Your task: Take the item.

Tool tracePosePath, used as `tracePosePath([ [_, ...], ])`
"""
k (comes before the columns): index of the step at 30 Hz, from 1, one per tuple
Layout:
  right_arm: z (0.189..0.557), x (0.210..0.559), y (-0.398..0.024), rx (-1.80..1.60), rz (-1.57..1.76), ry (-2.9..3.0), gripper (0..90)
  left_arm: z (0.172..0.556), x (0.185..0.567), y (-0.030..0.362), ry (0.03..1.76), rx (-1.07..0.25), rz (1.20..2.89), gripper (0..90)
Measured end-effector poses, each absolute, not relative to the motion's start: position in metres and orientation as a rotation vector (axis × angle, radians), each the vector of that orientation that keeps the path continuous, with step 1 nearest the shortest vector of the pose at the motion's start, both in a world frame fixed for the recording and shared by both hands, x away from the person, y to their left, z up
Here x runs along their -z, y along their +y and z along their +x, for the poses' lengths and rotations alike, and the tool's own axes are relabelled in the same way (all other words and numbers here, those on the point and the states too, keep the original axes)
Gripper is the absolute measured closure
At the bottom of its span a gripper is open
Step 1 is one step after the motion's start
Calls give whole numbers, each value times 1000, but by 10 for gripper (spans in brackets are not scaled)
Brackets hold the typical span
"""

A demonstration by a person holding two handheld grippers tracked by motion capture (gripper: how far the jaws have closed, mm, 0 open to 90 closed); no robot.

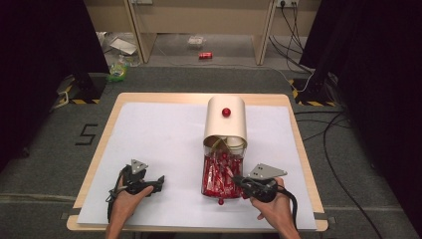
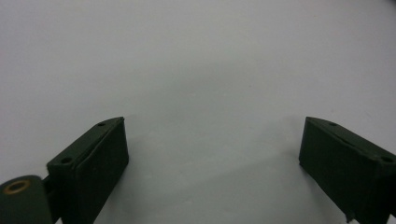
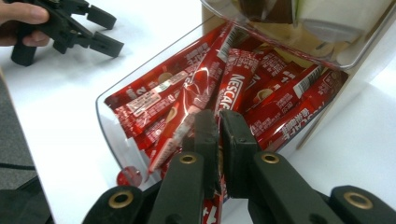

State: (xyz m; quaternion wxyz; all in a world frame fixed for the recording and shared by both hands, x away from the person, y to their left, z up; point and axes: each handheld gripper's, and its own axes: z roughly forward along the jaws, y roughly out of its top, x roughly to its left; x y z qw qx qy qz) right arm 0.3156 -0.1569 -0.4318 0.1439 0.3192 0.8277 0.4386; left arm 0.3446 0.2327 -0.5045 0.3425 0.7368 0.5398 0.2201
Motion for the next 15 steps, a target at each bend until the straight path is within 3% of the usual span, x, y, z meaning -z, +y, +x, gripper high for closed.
tracePosePath([
  [15,298,425,-177,-1303,912,2363,864,345,505,233,1404,-572,1916,76],
])
